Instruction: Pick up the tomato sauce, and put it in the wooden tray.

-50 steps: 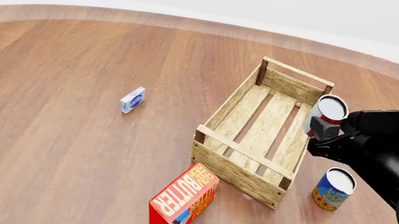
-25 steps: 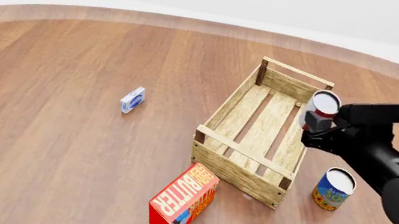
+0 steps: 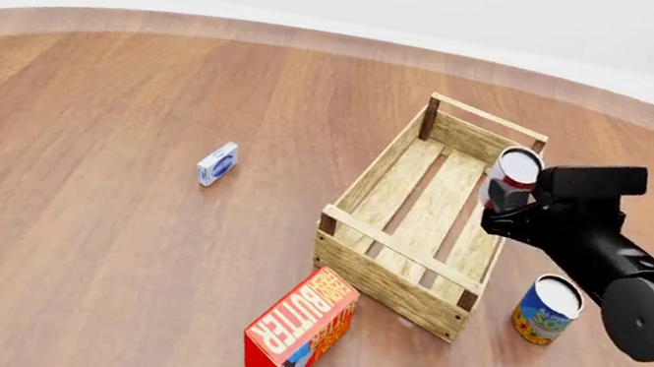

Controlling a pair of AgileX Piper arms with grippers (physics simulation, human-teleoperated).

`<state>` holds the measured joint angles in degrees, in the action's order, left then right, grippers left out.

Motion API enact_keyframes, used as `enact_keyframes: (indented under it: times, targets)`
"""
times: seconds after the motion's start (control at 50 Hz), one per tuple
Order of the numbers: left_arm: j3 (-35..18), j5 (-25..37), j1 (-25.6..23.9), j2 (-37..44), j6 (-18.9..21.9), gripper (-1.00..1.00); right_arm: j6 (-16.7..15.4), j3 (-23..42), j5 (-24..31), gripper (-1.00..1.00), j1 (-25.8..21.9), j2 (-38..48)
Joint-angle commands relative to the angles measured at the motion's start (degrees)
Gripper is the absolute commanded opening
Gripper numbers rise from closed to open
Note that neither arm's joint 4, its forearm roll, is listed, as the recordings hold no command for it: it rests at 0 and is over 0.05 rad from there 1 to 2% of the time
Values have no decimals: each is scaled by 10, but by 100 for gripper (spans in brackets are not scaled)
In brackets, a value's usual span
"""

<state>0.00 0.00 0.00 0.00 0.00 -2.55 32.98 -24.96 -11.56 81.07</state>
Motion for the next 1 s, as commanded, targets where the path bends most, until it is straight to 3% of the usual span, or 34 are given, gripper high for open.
enact_keyframes:
  times: [0.02,1.0]
  targets:
    - [0,0,0,0,0,100,13,8,-25,-100,-3,32]
    - [0,0,0,0,0,100,12,64,-66,-100,-11,150]
